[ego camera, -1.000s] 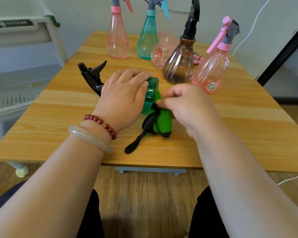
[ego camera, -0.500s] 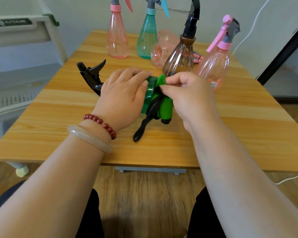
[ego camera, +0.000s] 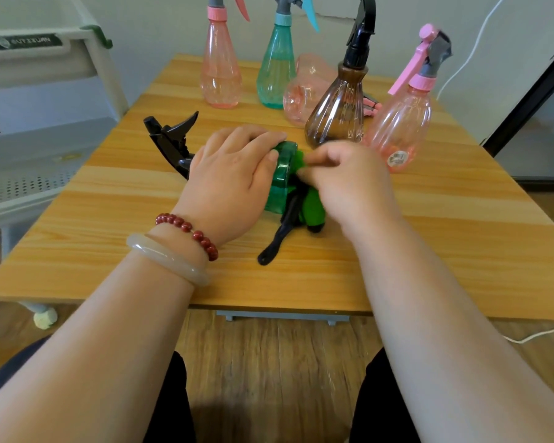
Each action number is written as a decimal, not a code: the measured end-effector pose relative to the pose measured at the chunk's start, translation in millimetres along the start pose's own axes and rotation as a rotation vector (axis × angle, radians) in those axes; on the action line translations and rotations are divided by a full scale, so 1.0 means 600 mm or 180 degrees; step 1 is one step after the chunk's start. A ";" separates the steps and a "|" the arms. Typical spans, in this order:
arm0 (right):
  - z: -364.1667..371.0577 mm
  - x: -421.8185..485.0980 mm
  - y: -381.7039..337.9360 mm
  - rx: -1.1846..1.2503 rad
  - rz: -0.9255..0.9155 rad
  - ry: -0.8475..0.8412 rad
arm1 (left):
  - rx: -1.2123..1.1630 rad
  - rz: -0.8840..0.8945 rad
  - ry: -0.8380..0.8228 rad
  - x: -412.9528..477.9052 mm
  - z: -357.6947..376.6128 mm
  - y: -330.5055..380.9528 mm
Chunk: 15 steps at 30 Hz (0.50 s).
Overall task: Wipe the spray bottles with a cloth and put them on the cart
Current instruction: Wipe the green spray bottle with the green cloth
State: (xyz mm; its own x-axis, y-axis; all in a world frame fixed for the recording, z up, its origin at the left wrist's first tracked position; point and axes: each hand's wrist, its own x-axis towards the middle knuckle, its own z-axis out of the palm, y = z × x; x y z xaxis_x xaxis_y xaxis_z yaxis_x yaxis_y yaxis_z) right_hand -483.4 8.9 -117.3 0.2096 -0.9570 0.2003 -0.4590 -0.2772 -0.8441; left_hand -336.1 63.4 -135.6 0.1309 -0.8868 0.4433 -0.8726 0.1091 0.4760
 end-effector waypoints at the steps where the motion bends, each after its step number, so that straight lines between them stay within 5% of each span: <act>1: -0.003 0.001 -0.007 0.0252 -0.0102 0.0138 | 0.0013 -0.0004 -0.0011 0.001 0.000 0.000; 4: -0.001 0.003 -0.016 0.0585 -0.0283 0.0367 | 0.0049 -0.0005 -0.0024 0.001 0.001 0.000; 9: 0.011 0.010 0.007 0.0327 0.0309 0.0144 | 0.0022 0.0076 0.0025 -0.001 0.001 -0.002; 15: 0.003 0.001 -0.013 0.0478 -0.0486 0.0302 | 0.0047 0.0000 0.0008 0.002 -0.001 0.001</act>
State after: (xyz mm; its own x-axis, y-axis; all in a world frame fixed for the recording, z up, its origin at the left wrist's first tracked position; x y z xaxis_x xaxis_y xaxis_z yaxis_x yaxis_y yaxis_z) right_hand -478.2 10.9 -111.5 0.1815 -0.9107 0.3712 -0.2929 -0.4103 -0.8636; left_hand -336.2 62.8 -134.7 0.1320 -0.8856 0.4452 -0.8795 0.1025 0.4648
